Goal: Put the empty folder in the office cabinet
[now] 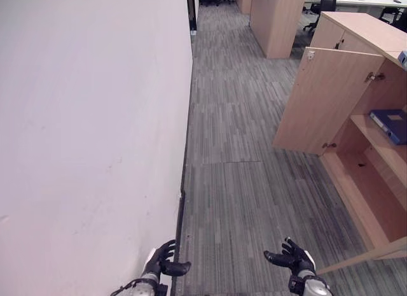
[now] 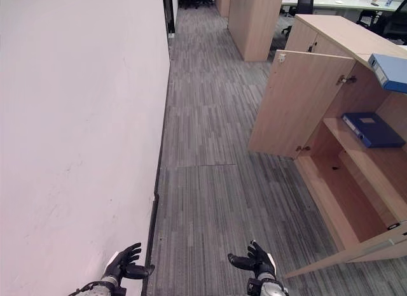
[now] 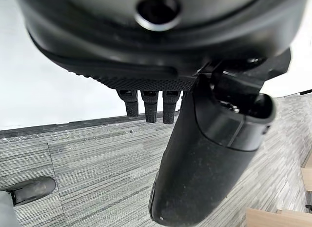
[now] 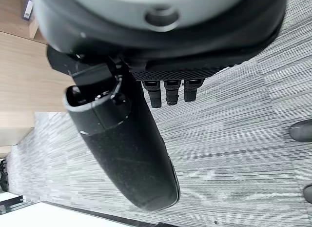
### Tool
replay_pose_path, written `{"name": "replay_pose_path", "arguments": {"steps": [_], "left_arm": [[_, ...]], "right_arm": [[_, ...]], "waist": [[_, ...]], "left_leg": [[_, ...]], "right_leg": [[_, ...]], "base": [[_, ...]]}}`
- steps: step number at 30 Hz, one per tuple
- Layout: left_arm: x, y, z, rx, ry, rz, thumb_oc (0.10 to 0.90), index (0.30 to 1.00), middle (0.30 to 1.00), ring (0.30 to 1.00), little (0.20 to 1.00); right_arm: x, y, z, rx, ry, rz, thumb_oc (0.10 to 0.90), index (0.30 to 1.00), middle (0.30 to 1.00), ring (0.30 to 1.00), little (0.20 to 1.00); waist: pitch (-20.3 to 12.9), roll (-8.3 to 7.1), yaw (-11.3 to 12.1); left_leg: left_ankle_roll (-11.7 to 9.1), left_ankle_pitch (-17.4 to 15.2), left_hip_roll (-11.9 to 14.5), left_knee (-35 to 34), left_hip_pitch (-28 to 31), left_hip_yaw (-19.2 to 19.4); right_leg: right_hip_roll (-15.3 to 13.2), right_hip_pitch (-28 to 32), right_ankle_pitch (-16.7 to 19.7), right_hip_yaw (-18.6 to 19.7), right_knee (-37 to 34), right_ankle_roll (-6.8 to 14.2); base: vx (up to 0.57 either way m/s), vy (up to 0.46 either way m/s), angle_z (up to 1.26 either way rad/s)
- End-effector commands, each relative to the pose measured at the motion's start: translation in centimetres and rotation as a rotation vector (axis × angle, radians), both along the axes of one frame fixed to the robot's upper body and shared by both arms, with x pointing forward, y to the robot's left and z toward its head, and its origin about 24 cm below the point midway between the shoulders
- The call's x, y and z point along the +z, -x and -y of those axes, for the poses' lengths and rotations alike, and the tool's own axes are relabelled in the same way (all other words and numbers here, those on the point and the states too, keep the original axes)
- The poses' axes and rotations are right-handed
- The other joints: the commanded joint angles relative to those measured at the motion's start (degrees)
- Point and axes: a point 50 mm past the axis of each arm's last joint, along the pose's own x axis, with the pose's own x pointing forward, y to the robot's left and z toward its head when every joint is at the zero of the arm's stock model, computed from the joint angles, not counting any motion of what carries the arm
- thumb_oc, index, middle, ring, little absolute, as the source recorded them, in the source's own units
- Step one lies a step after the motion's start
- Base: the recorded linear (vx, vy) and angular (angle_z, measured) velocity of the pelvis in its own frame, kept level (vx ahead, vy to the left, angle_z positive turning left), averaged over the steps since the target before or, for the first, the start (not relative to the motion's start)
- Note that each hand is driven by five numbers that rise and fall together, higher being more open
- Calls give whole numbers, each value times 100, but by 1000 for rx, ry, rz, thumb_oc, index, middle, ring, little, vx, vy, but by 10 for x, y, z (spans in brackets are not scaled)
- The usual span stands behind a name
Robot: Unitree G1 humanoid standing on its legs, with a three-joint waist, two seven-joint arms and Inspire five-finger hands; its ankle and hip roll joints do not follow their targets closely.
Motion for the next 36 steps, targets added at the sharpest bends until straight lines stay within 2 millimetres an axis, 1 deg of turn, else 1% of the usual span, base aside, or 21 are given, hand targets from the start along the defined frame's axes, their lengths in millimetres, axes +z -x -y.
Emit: {"name": "replay_pose_path", "arguments": {"steps": [1, 4, 11, 25, 31, 36], "left_arm": [[18, -31, -3, -6, 16, 143, 800, 900, 900, 900, 900], [17, -30, -2, -15, 18, 134, 800, 900, 900, 900, 900], [12, -24, -2, -9, 8, 100, 800, 900, 900, 900, 900], [10, -25, 1, 0, 3, 92, 800, 900, 900, 900, 900], [10, -26, 0, 9, 6, 91, 800, 900, 900, 900, 900], [10, -26, 2, 22, 18, 90, 800, 900, 900, 900, 900]], "right_arm": [[18, -26, 9, 14, 32, 129, 800, 900, 900, 900, 900], [14, -20, 9, 25, 33, 99, 800, 900, 900, 900, 900], [8, -13, 10, 16, 30, 57, 800, 900, 900, 900, 900], [5, -9, 12, -3, 37, 30, 800, 900, 900, 900, 900], [5, -8, 13, 3, 43, 22, 800, 900, 900, 900, 900], [4, -6, 16, 4, 53, 9, 800, 900, 900, 900, 900]], "waist": [[-140, -198, 101], [-145, -182, 94], [-147, -163, 86], [-129, -153, 55], [-99, -134, 34], [-71, -107, 21]], "left_leg": [[-504, -412, 376, -35, 219, -210], [-512, -411, 380, -35, 218, -221], [-522, -408, 386, -35, 215, -245], [-572, -394, 460, -35, 228, -316], [-624, -367, 541, -35, 228, -347], [-698, -322, 678, -35, 250, -364]], "right_leg": [[-715, -6, -291, 326, -1, 823], [-723, -4, -304, 331, -2, 826], [-717, -6, -314, 349, -2, 812], [-638, 33, -398, 333, 24, 752], [-533, 23, -444, 351, 62, 691], [-379, 31, -511, 338, 94, 602]], "base": [[0, 0, 0], [0, 0, 0], [0, 0, 0], [4, -15, 1], [16, -67, 2], [33, -94, 5]]}}
